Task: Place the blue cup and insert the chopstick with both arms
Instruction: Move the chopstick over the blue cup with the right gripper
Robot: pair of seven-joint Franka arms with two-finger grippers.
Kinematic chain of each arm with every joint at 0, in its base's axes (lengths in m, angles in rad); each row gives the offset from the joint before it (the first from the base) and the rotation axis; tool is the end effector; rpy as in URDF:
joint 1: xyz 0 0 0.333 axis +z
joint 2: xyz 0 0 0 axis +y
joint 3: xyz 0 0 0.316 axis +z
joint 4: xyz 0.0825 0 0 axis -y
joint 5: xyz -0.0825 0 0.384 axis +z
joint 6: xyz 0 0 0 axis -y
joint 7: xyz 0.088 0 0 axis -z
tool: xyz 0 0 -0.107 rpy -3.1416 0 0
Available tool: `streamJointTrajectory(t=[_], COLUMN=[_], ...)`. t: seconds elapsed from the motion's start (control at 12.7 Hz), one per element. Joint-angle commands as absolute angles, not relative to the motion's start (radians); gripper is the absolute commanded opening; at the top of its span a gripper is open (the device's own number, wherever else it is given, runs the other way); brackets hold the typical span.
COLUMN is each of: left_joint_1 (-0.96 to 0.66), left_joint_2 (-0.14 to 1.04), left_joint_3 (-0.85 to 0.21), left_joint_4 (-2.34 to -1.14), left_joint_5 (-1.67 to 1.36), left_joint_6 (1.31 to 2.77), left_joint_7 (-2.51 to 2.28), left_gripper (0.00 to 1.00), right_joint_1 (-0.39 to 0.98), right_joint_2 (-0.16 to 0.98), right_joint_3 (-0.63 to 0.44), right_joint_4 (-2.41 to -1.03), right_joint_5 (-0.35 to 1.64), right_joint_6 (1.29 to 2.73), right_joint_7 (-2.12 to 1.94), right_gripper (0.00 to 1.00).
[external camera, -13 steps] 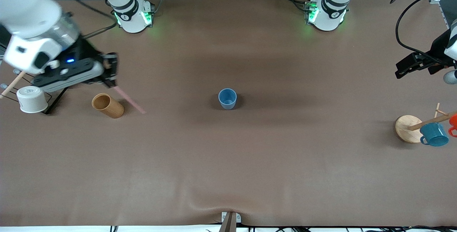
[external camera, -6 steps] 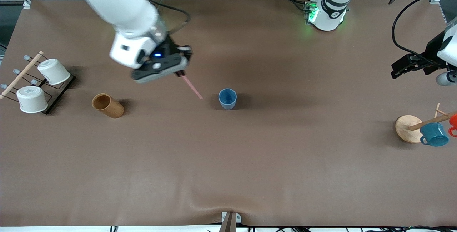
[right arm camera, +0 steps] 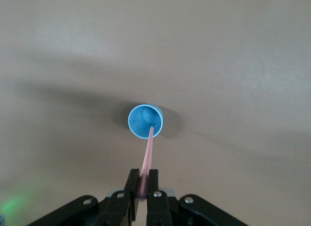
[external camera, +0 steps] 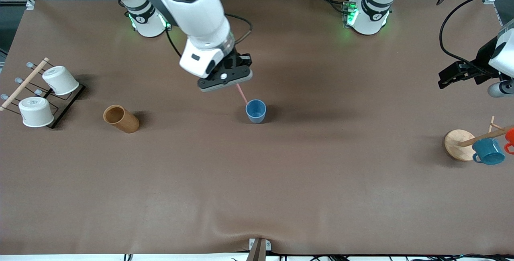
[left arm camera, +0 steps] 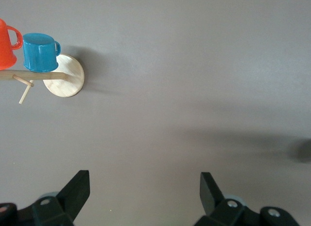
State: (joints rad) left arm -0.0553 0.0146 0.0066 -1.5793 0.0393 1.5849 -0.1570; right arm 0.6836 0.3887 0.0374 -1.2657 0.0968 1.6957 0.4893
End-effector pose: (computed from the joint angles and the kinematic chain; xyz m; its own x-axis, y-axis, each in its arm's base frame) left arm 0.5595 -0.0231 0.6137 0.9942 0.1074 -0.0027 0.1072 -0.9934 -0.0403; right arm 0.5064 0.4508 0.5418 0.9759 0.2177 -0.0159 0.2144 -0.9698 -0.1166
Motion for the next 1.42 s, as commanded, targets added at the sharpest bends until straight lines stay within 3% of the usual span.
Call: streamJointTrajectory(t=[0.0,1.34], left_joint_1=[-0.057,-0.058], left_joint_2=[0.008,0.018], left_joint_3=[0.009,0.009], left_joint_4=[-1.583,-1.58], left_joint_5=[0.023,0.029], left_joint_6=[1.585,1.585], left_joint_7=[-0.144,-0.144], left_gripper=[1.0,1.0], right_joint_1=[0.721,0.779], right_joint_2=[0.408,0.597], right_joint_3=[0.025,0.021], right_joint_4=[-1.273,-1.276], right_joint_5=[0.061,0.011], right_joint_6=[1.707,1.865], right_joint_7=[0.546,0.652], right_gripper=[0.0,0.0])
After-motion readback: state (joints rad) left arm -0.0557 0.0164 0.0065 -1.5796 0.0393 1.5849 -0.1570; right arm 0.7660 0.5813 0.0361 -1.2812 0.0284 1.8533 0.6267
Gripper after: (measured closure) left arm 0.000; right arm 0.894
